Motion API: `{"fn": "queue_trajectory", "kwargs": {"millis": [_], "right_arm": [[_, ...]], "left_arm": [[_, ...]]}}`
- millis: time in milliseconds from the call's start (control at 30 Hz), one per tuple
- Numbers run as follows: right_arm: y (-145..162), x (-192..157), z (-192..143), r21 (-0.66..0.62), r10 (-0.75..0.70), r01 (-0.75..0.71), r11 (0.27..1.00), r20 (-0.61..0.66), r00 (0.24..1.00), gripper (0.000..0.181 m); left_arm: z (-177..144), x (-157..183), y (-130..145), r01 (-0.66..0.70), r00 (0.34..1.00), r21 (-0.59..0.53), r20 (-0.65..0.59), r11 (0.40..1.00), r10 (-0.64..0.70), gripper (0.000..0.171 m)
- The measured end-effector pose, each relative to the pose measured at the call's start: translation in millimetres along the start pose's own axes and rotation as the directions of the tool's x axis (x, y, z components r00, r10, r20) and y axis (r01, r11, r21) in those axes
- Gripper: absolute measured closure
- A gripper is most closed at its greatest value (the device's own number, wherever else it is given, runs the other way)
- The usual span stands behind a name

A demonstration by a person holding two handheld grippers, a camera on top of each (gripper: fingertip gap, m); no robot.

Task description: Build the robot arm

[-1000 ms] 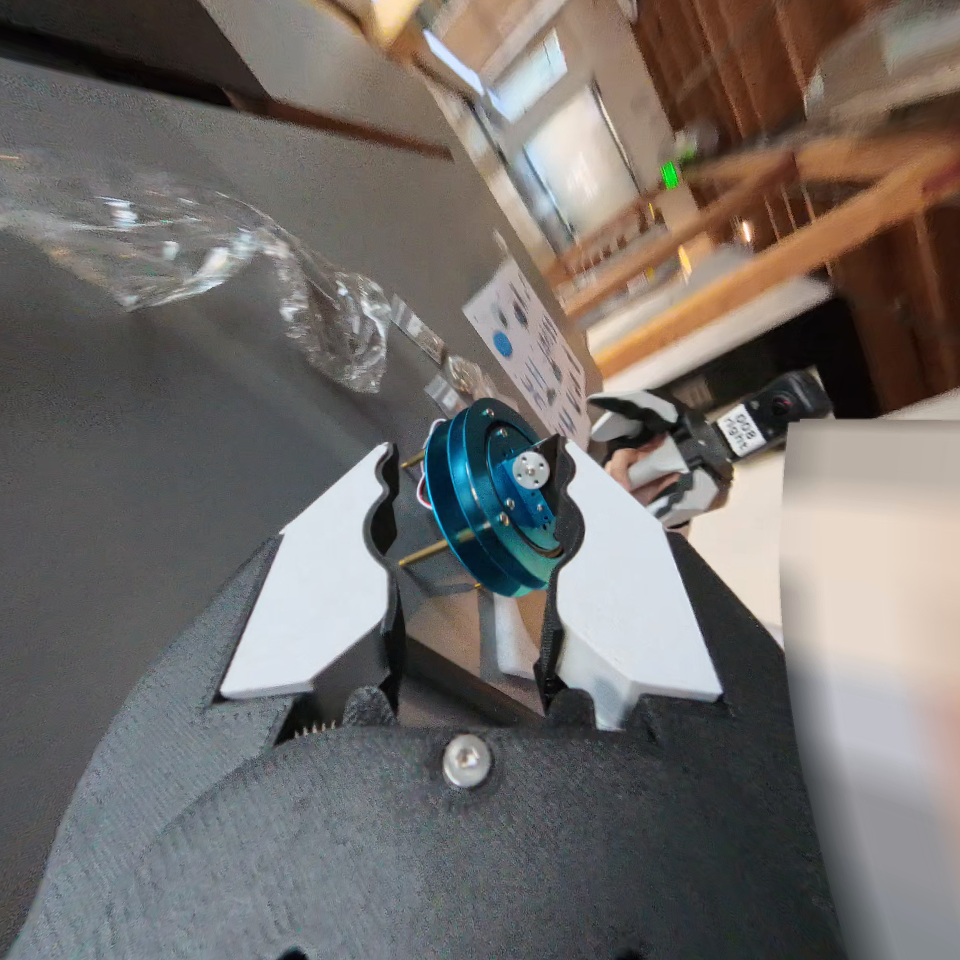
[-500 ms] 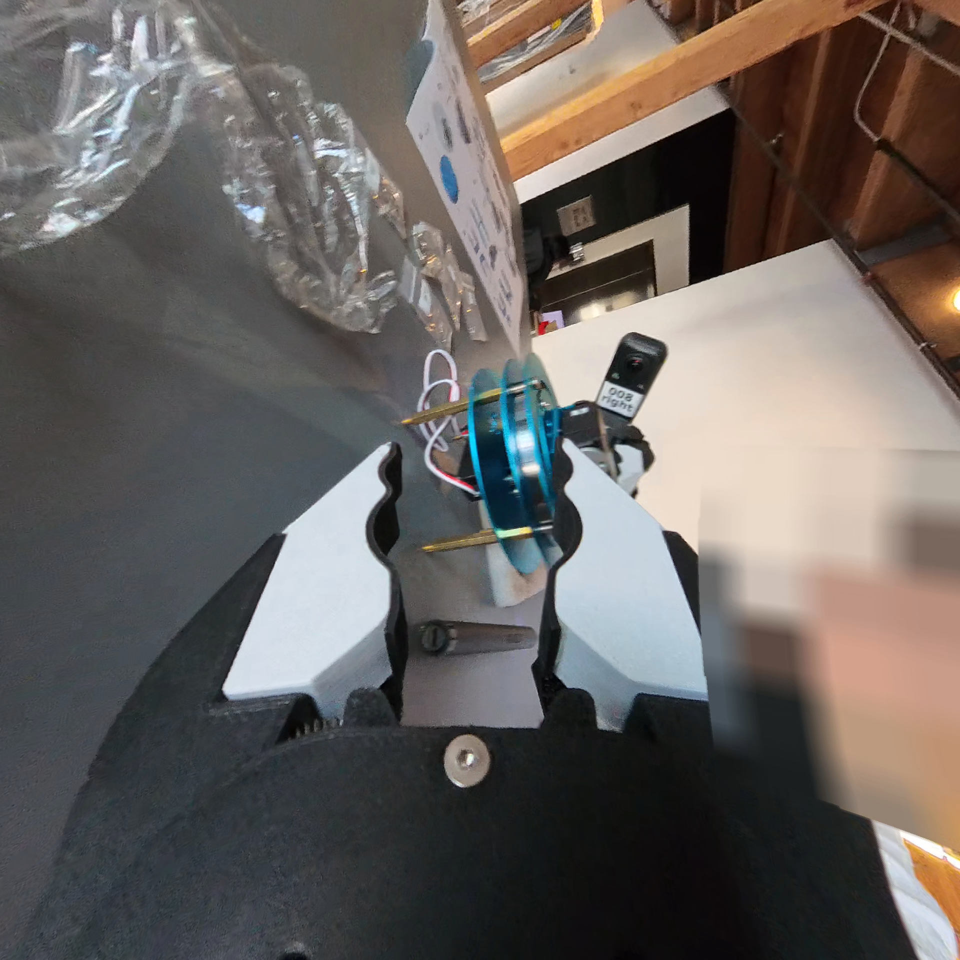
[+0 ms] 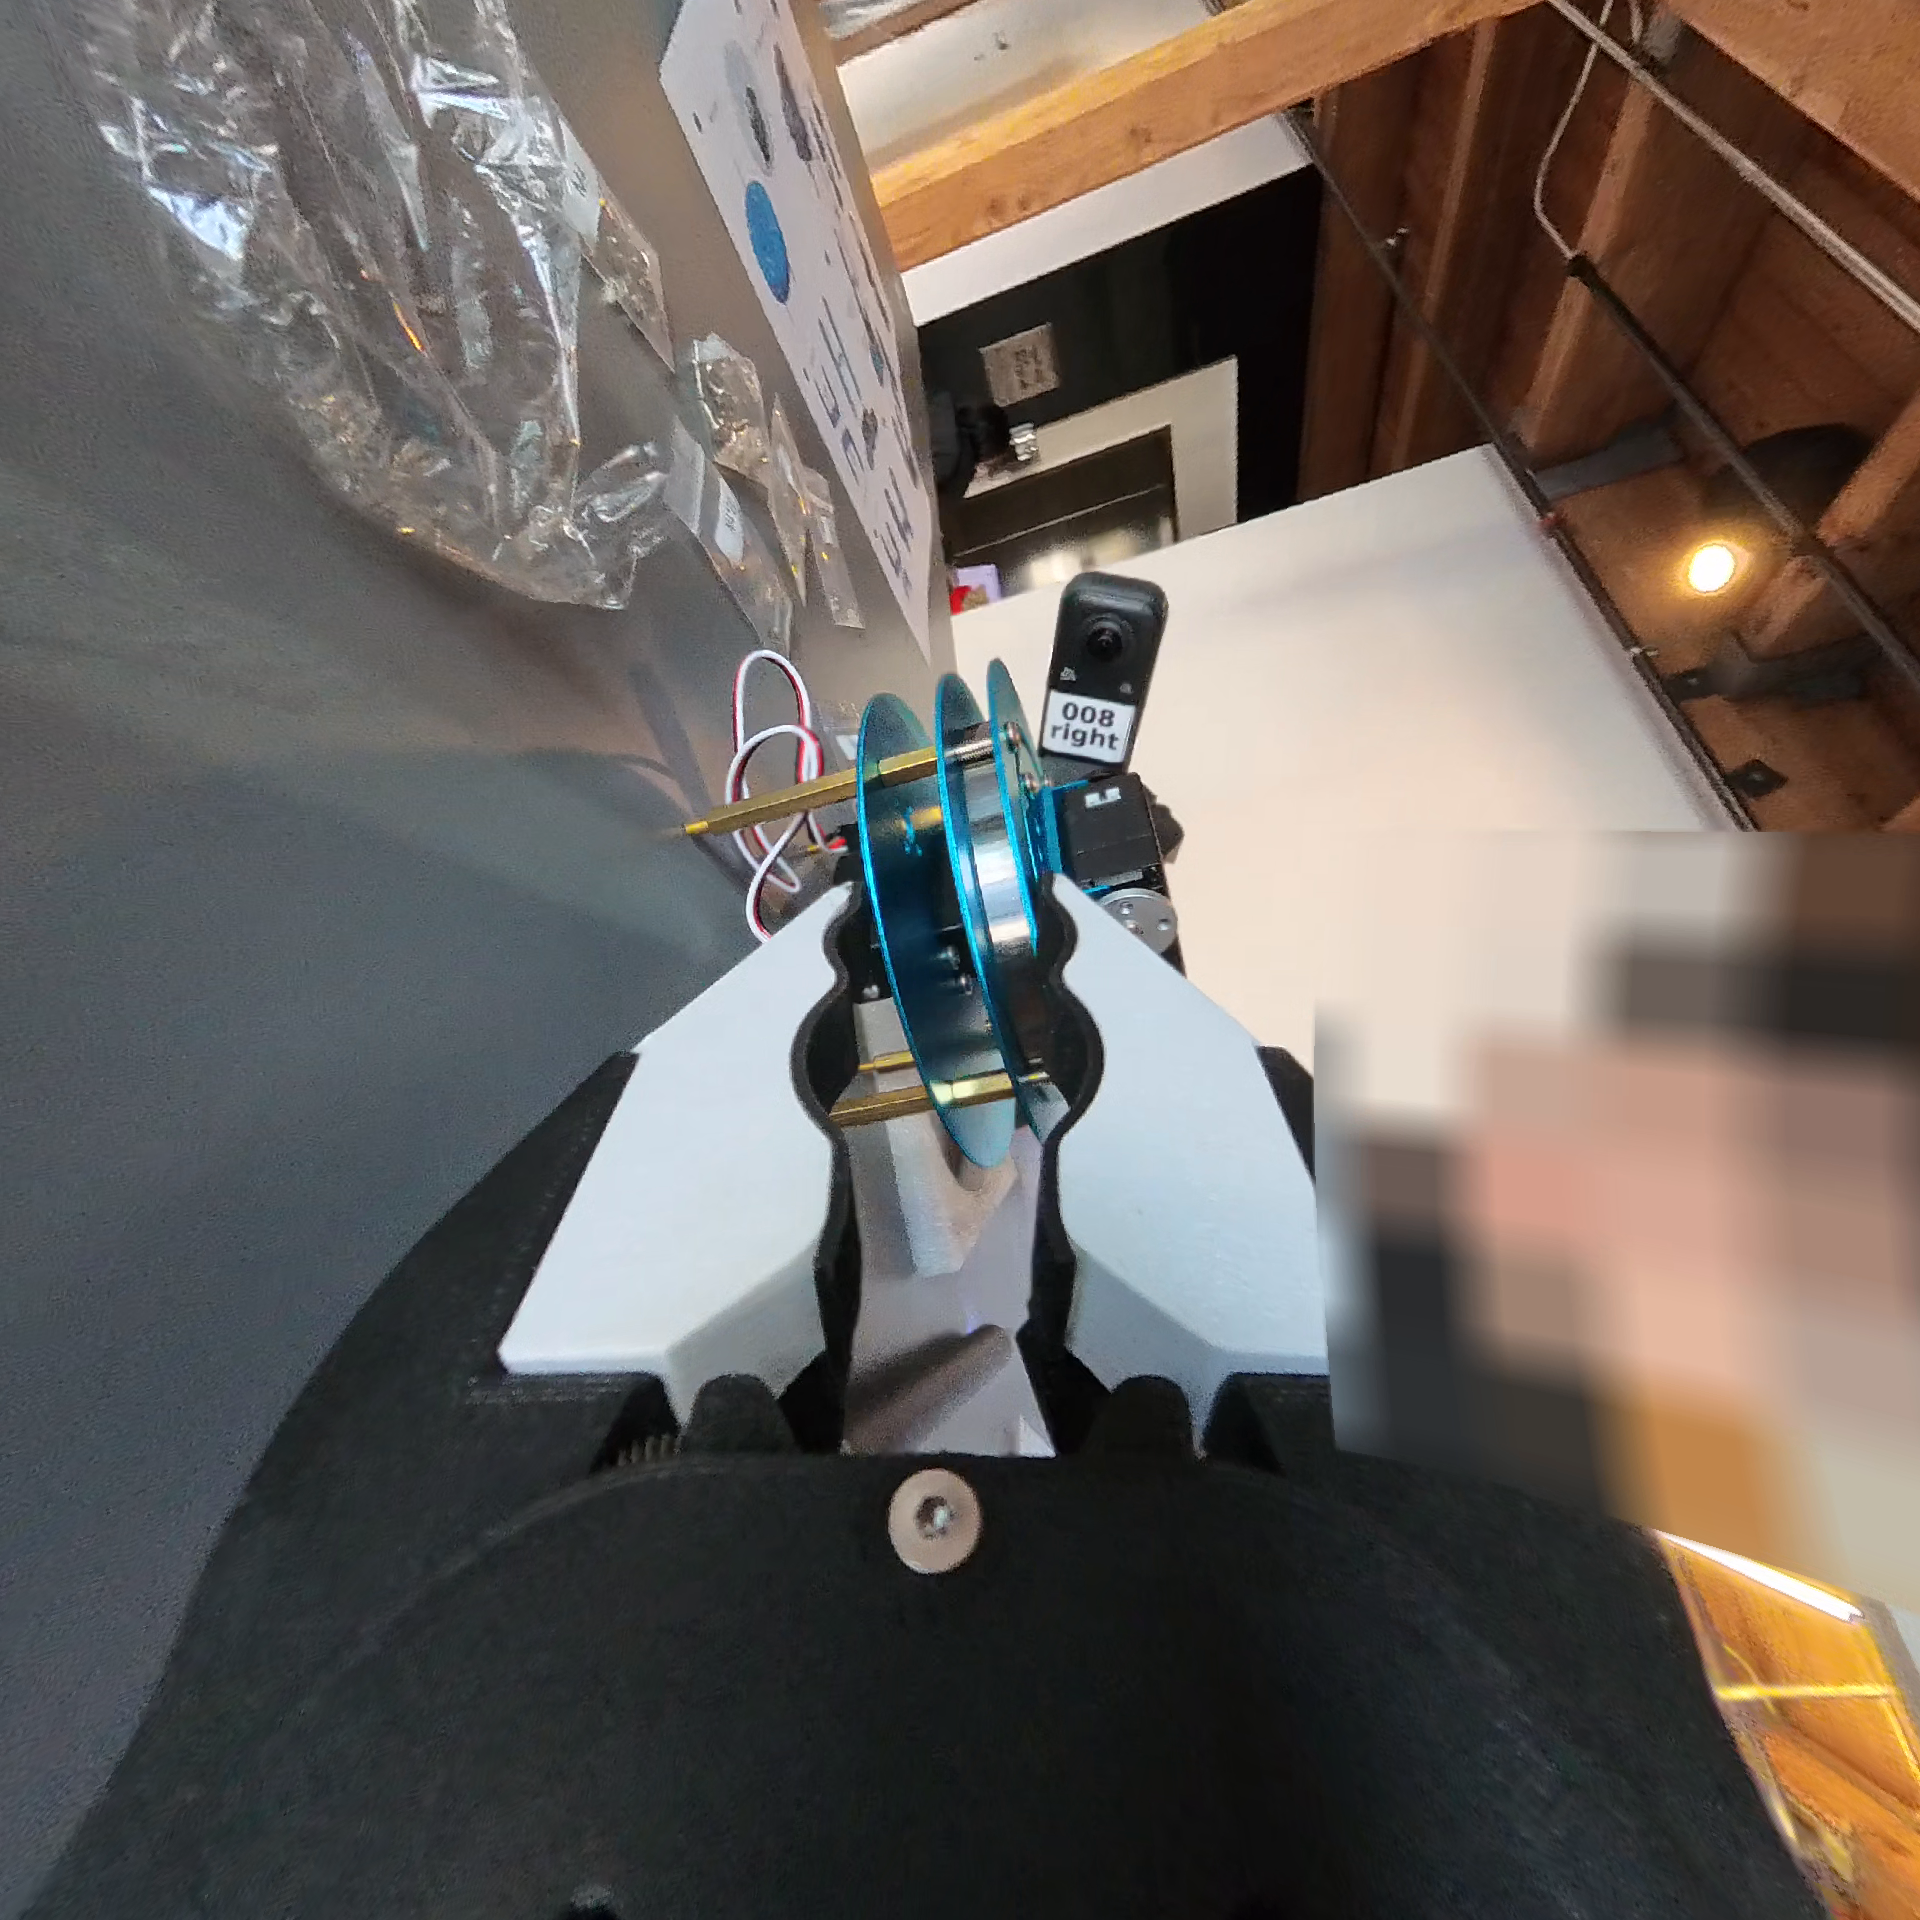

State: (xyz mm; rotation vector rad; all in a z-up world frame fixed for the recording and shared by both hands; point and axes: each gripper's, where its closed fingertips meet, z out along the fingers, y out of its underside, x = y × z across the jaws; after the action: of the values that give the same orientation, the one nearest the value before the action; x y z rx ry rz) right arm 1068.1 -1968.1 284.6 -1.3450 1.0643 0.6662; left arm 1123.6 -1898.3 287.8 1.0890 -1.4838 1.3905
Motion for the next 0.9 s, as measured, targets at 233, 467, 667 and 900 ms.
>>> {"fn": "queue_trajectory", "kwargs": {"millis": [233,467,667,900], "right_arm": [[-30,5,3,-0.065,0.030,-0.030,0.997,0.007,1.000,0.146],[-47,21,26,-0.266,-0.040,0.030,0.964,-0.034,0.999,0.141],[-49,20,27,-0.367,-0.186,0.185,0.911,0.033,0.982,0.140],[-68,-51,5,-0.109,-0.821,0.834,0.541,0.150,0.551,0.180]], "left_arm": [[-9,5,17,0.087,0.995,0.119,0.041,0.989,-0.093,0.143],[3,19,61,0.126,0.986,0.183,0.088,0.975,-0.144,0.143],[10,30,83,0.114,0.991,0.250,0.036,0.961,-0.126,0.143],[-18,51,80,-0.068,0.996,0.405,0.075,0.912,0.041,0.148]]}}
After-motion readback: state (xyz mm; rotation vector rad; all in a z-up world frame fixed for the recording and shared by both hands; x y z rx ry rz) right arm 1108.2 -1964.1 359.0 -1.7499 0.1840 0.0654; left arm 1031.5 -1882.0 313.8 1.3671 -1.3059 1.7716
